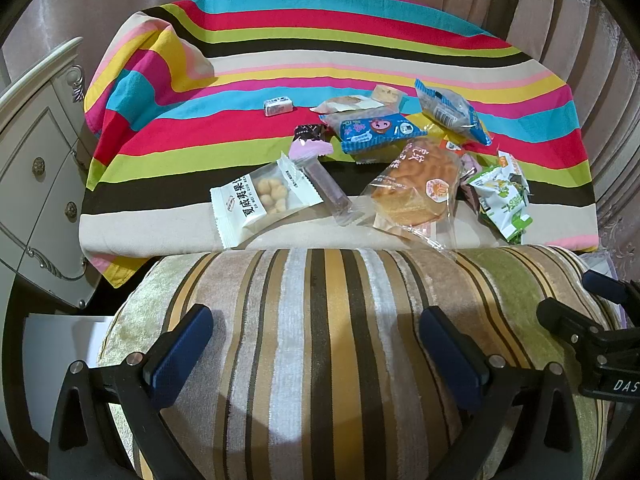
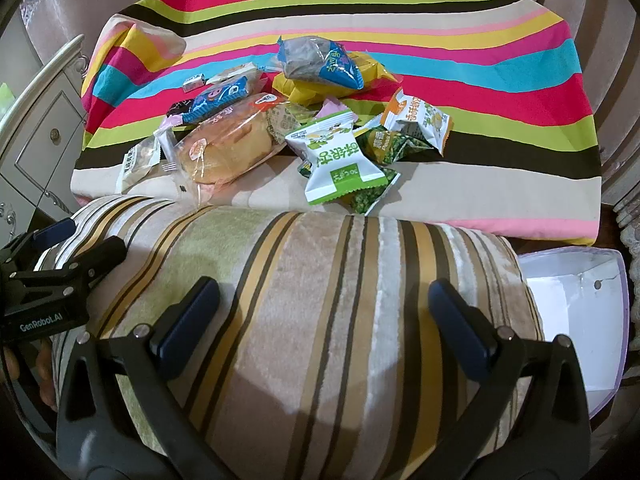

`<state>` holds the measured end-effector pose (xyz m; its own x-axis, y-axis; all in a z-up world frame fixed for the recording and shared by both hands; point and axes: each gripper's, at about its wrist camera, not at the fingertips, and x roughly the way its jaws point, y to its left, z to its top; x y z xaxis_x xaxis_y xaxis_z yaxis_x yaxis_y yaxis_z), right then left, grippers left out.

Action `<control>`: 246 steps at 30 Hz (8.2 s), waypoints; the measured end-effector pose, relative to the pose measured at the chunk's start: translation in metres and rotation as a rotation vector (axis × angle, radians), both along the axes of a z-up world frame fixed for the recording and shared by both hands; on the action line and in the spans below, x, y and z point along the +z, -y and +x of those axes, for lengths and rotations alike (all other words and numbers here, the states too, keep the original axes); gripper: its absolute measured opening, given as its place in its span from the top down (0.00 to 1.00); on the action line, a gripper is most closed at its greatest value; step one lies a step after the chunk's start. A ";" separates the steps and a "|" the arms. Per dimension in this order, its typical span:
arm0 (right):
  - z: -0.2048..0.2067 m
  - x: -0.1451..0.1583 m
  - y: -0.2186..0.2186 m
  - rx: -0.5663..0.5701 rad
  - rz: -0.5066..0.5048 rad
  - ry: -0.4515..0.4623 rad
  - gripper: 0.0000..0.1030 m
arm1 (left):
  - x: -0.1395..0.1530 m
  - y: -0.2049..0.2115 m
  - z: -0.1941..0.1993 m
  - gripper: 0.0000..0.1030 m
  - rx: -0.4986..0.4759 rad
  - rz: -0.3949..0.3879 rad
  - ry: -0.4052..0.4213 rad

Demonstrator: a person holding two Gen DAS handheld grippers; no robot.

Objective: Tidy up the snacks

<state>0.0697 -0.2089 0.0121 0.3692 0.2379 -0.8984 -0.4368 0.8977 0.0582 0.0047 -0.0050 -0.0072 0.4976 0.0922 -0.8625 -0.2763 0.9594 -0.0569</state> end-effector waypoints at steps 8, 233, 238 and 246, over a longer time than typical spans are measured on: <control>0.000 -0.001 -0.001 0.001 0.000 -0.001 0.00 | 0.000 0.000 0.000 0.00 0.000 0.000 -0.001; 0.068 -0.032 -0.041 0.175 -0.166 -0.003 0.26 | -0.016 -0.064 0.071 0.25 -0.300 0.084 -0.135; 0.078 -0.044 -0.054 0.204 -0.188 -0.028 0.30 | -0.026 -0.062 0.084 0.23 -0.364 0.185 -0.159; 0.112 -0.062 -0.066 0.228 -0.145 -0.093 0.37 | -0.037 -0.080 0.105 0.22 -0.391 0.126 -0.133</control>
